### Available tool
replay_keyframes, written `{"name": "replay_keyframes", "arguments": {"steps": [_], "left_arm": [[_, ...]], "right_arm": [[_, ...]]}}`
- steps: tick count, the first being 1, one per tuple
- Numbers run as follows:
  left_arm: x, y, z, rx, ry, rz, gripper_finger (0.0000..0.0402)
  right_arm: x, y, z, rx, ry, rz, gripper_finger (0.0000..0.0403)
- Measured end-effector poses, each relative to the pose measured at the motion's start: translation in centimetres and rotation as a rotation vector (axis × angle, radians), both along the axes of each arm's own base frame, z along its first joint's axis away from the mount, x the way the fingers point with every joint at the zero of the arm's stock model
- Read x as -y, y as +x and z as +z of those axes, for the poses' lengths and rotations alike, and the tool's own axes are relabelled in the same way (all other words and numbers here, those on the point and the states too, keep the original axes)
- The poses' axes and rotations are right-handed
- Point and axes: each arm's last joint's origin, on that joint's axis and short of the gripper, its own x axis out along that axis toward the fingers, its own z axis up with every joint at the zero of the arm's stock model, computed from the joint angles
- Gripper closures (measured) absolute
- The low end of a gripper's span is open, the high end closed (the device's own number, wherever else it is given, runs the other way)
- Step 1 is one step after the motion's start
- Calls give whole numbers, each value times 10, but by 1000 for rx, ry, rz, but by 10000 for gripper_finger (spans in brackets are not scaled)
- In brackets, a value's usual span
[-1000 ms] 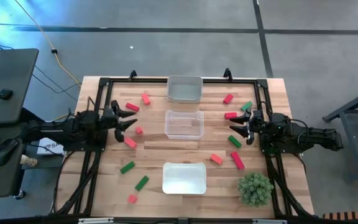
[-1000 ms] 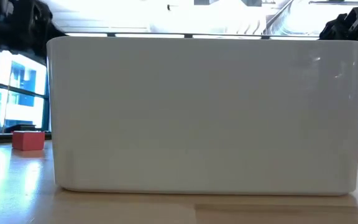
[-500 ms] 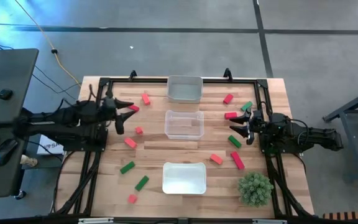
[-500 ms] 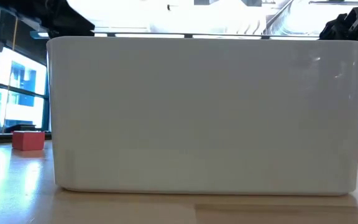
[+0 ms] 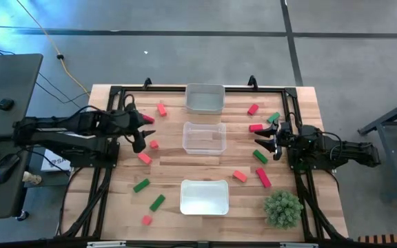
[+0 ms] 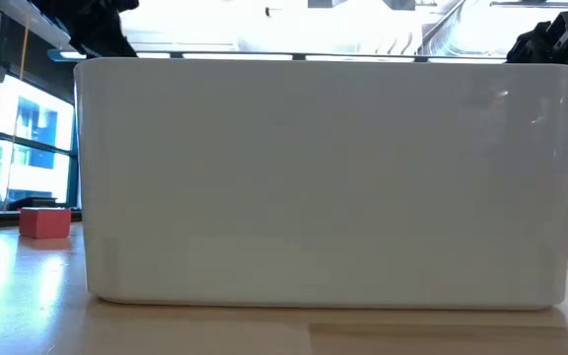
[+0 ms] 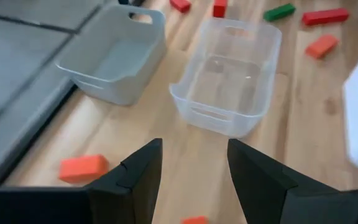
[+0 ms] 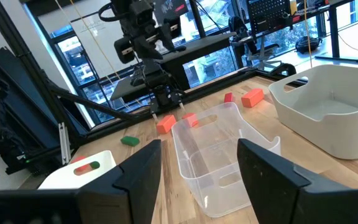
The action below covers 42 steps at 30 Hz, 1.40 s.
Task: Sort & place blocks by color
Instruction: Put the orange block into the transparent bin
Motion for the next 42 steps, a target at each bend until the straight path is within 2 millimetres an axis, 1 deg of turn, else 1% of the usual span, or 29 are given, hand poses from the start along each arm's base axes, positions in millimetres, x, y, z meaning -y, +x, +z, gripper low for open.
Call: {"name": "replay_keyframes", "arguments": {"steps": [5, 8, 13, 19, 24, 30, 42], "left_arm": [[1, 4, -6, -23, -102, 18, 229], [0, 8, -13, -85, -113, 26, 229], [-2, 17, -21, -142, -128, 34, 229], [-2, 26, -36, -245, -214, 56, 229], [-4, 38, -51, -326, -269, 83, 229], [-12, 49, -70, -414, -365, 120, 229], [-32, 57, -97, -546, -411, 220, 229]], "right_arm": [[0, 0, 0, 0, 0, 0, 202], [0, 0, 0, 0, 0, 1, 202], [0, 0, 0, 0, 0, 0, 202], [0, 0, 0, 0, 0, 0, 202], [0, 0, 0, 0, 0, 1, 202], [0, 0, 0, 0, 0, 0, 202], [0, 0, 0, 0, 0, 0, 202]]}}
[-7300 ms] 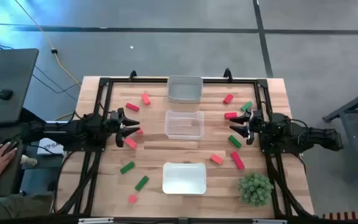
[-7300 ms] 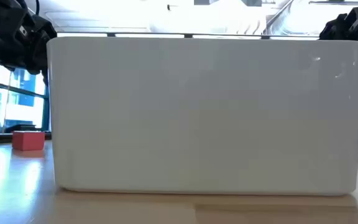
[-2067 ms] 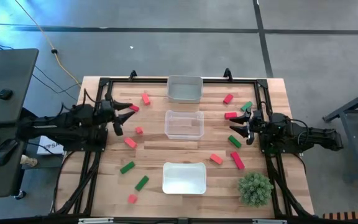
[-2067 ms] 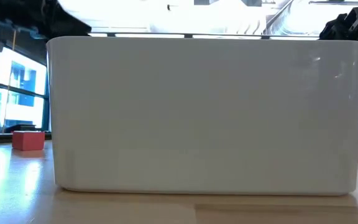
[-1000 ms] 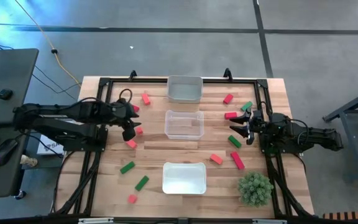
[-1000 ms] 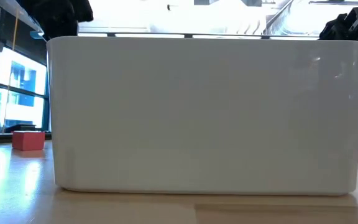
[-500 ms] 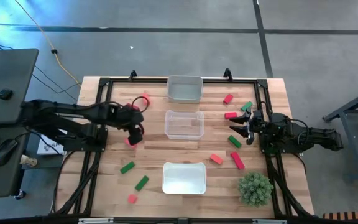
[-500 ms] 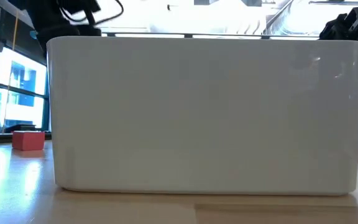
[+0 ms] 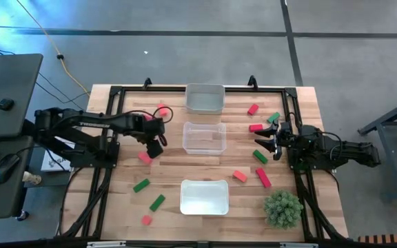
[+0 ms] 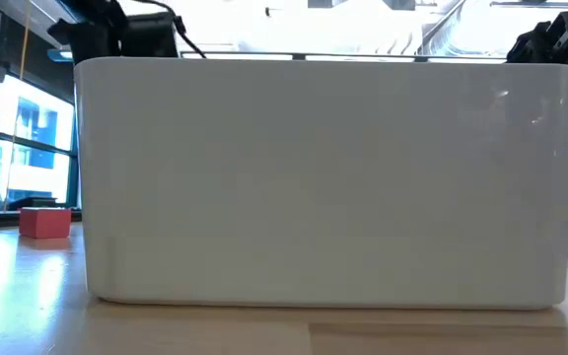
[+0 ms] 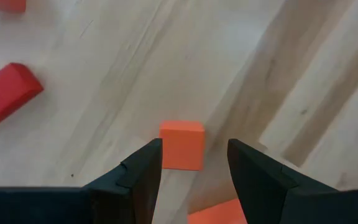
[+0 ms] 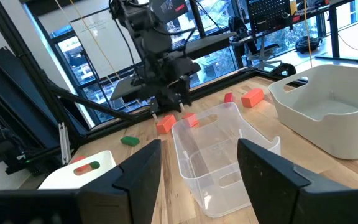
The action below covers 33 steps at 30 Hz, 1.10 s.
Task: Sort & place blocks by color
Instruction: Put the orange block into the transparent bin
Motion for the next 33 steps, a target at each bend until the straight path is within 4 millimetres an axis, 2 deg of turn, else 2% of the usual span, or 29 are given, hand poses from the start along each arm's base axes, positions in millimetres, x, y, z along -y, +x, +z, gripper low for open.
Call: {"name": "replay_keyframes", "arguments": {"steps": [10, 27, 33], "left_arm": [[-10, 0, -10, -63, -13, 7, 229], [-13, -2, -11, -52, -70, -50, 229], [-15, 3, -23, -100, -111, -49, 229]], "right_arm": [[0, 0, 0, 0, 0, 0, 202], [0, 0, 0, 0, 0, 0, 202], [0, 0, 0, 0, 0, 0, 202]]}}
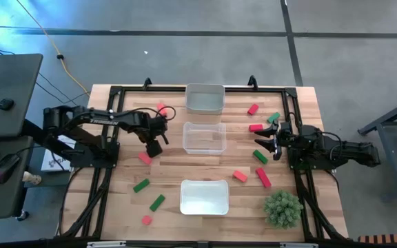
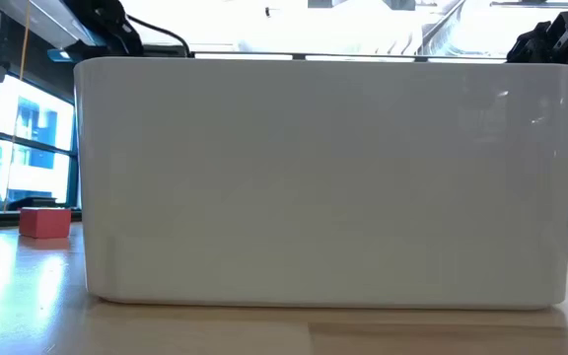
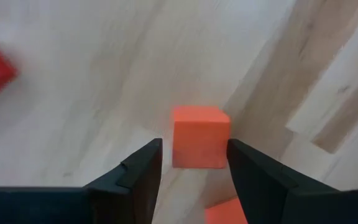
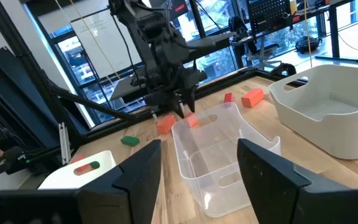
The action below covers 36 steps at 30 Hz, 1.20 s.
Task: Sort & place blocks by color
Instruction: Put the orange block into the transparent bin
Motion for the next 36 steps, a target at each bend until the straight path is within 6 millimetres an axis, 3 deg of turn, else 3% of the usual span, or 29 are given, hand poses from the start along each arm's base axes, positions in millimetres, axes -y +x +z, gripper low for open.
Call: {"name": "replay_keyframes", "arguments": {"steps": [25, 36], "left_arm": [[-3, 5, -6, -10, 47, -70, 232], [-4, 7, -4, 12, 64, -98, 347]], "right_arm": [[0, 0, 0, 0, 0, 0, 202], [0, 0, 0, 0, 0, 0, 202]]}}
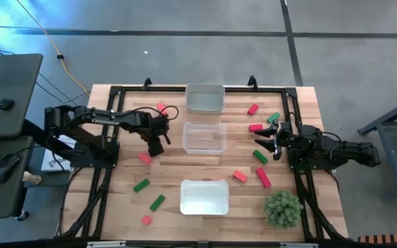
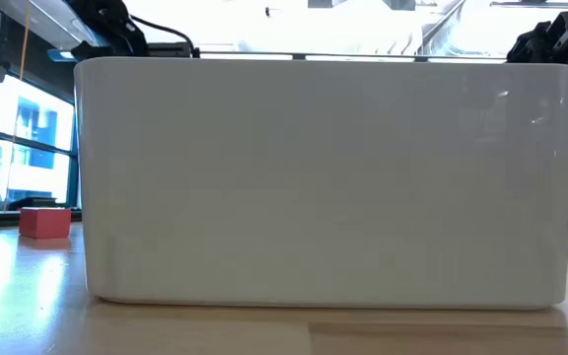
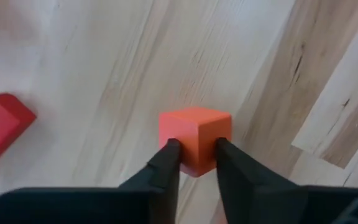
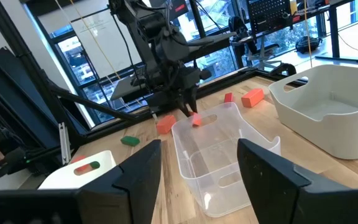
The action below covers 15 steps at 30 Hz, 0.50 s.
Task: Sort & place blocks by color
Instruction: Put the orange block into the transparent bin
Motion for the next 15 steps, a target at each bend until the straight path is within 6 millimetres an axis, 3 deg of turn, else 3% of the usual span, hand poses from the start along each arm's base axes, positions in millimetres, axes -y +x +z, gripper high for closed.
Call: {"name": "replay_keyframes", "arguments": {"steps": [6, 15], "left_arm": [[0, 1, 1, 12, 4, -28, 384], [-1, 2, 1, 22, 24, -16, 391]], "right_arm": [[0, 0, 0, 0, 0, 0, 202], [0, 0, 0, 0, 0, 0, 202]]}}
